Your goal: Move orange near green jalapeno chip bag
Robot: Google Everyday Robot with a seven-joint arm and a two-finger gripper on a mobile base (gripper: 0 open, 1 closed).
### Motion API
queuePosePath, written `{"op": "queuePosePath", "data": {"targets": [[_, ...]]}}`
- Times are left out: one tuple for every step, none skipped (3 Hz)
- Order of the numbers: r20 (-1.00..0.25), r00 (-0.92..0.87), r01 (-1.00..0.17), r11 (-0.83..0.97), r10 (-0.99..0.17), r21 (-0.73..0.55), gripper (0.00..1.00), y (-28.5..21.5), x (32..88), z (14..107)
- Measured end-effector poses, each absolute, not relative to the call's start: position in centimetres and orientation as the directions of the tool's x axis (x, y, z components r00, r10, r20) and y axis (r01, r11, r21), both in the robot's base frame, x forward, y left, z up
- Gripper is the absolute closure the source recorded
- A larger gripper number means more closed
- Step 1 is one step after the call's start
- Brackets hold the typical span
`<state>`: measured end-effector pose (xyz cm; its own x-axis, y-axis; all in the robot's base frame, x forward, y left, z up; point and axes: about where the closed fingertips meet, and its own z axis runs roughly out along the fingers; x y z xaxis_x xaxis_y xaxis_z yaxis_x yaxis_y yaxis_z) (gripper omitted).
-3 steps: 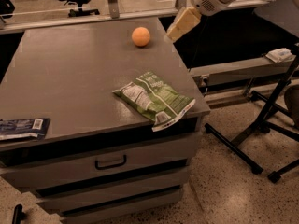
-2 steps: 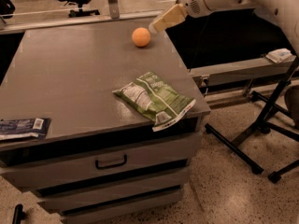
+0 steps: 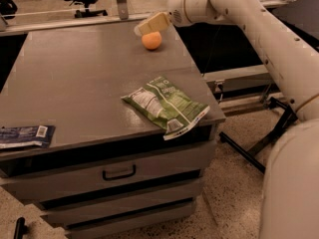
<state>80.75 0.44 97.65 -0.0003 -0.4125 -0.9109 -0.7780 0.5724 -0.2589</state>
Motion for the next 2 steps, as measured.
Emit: {"op": "queuePosePath", "data": {"targets": [[-0.911, -0.016, -0.794, 0.559, -0.411, -0.238, 0.00, 3.0, 82.8, 94.6], [-0.905, -0.074, -0.798, 0.569, -0.419, -0.198, 0.02, 4.3, 84.8, 90.6]]}}
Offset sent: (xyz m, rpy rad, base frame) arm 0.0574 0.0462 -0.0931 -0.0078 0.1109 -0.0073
